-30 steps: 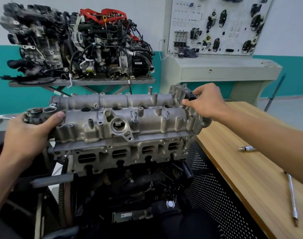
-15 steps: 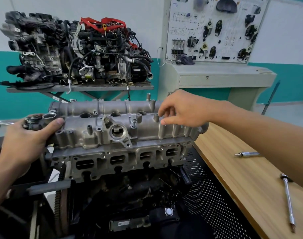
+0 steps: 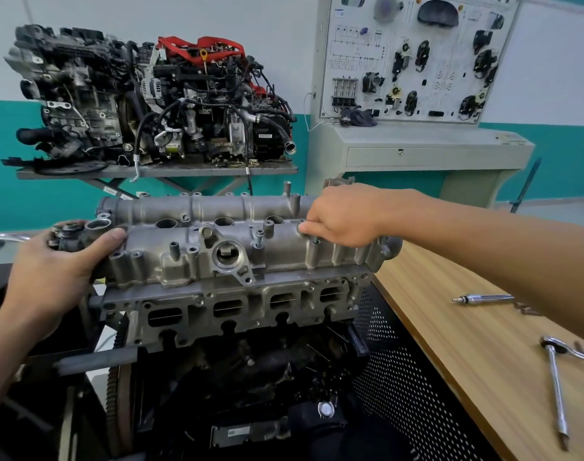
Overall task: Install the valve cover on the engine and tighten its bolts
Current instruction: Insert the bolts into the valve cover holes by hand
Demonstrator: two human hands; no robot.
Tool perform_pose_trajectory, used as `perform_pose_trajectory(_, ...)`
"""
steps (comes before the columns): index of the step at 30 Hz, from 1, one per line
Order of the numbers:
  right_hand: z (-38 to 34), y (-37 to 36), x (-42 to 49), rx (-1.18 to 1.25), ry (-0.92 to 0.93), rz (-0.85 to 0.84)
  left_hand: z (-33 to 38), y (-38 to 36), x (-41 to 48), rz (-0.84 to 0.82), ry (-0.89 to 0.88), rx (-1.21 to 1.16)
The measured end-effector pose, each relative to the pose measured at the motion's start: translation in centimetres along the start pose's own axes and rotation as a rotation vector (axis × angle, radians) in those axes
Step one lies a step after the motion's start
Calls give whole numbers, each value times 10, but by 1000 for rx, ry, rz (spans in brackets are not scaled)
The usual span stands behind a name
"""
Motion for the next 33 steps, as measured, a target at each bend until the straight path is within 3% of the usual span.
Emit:
perform_pose_trajectory(3, 1, 0, -1, -13, -50, 33, 6, 0, -4, 3, -5, -3)
perform_pose_trajectory(8, 4, 1, 2, -3, 29, -83, 21, -3, -11, 5, -14, -25)
perform_pose_trajectory(14, 3, -4, 1, -44, -34, 42, 40, -4, -23, 11, -14, -19)
perform_pose_trajectory(19, 6, 2, 4, 60, -20, -57, 57, -7, -34, 28, -5, -47)
perform_pose_trajectory(23, -1, 9, 8, -11, -97, 78, 63, -7, -37, 38, 12, -57)
perform_pose_trajectory(26, -14, 23, 19, 149, 9, 268, 62, -6, -37, 30, 15, -62)
perform_pose_trajectory(29, -34, 26, 31, 328, 181, 145, 67, -7, -38, 4, 7, -83)
perform_pose_trajectory(33, -40, 21, 40, 254, 219, 73, 76, -8, -44, -9, -8, -81)
Point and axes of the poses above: each hand's wrist, its own x-axis towards the middle knuckle, its own y-axis out of the back of the hand, z = x × y, the point moved 1 cm from there along x, towards the middle knuckle, and after that the axes turned 2 degrees about x, right-handed, at the moved point
